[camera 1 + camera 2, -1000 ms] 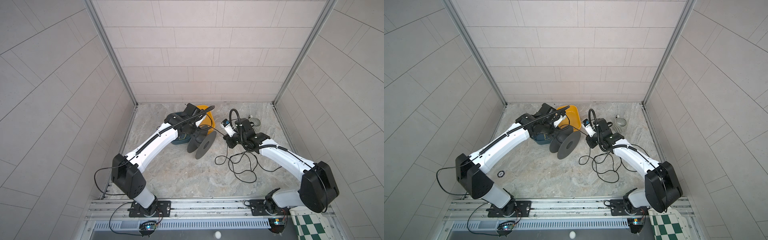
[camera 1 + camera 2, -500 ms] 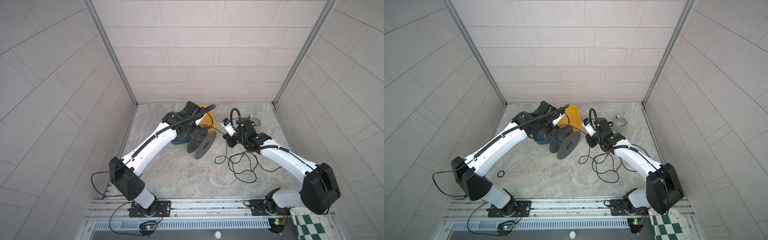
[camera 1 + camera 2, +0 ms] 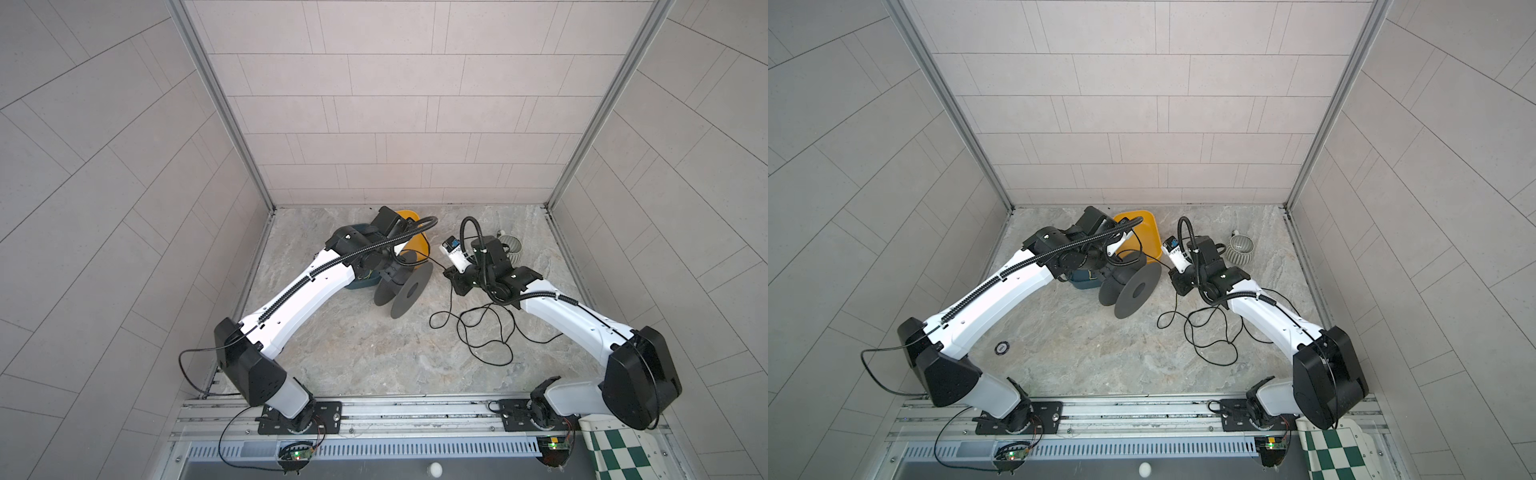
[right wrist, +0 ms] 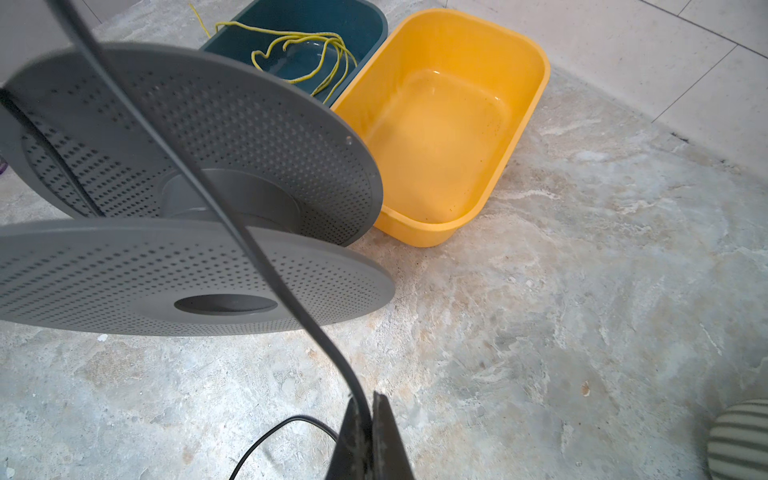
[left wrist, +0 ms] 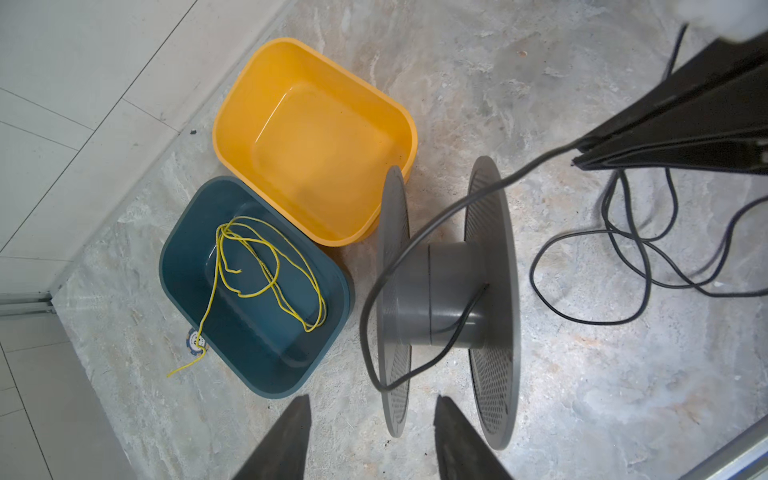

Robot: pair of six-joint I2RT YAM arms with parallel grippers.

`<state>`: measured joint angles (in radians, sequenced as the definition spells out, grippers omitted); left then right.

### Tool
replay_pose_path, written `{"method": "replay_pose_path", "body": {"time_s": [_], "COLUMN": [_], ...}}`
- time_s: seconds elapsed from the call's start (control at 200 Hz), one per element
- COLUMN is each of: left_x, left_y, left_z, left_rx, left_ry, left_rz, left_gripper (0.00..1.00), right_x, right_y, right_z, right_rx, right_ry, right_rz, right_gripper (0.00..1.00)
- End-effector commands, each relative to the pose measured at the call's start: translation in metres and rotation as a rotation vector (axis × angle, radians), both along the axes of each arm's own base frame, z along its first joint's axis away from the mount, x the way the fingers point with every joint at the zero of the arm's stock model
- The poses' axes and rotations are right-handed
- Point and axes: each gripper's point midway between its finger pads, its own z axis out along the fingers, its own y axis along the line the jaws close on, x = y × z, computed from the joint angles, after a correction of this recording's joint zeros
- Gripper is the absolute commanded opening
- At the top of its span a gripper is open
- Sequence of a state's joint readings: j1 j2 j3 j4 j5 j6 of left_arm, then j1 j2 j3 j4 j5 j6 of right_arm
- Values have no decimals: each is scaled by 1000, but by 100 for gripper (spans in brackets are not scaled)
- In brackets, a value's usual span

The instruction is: Wrap the cables

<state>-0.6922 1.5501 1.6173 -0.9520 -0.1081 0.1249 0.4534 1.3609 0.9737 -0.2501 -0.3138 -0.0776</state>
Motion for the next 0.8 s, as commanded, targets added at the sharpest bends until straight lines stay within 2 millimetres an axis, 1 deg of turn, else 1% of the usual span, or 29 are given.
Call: {"method": "replay_pose_path", "body": {"time_s": [0.0, 0.235, 0.36, 0.48, 0.565, 0.691, 0.796], "left_x": [13, 36, 42, 47, 46, 42, 36], "left_y": [-3, -13, -19, -17, -15, -10, -7], "left_z": [6, -7, -14, -17, -16, -11, -3], "left_rx": [-25, -73, -91, -74, -73, -64, -64], "left_ry": [-63, -44, -27, -27, -31, -28, -30], "left_rz": [14, 31, 27, 54, 62, 67, 66], "left_gripper": [53, 41, 37, 27, 21, 10, 5], "right_x": [-4, -6, -7, -7, -7, -7, -7], "right_y": [4, 5, 6, 6, 6, 7, 7], "right_z": [7, 6, 7, 7, 7, 9, 10], "right_rx": [18, 22, 27, 27, 27, 31, 35], "right_ry": [-16, -13, -15, -14, -15, -20, -22], "right_rz": [17, 27, 31, 30, 30, 33, 34], "right_gripper": [0, 0, 0, 0, 0, 0, 0]}}
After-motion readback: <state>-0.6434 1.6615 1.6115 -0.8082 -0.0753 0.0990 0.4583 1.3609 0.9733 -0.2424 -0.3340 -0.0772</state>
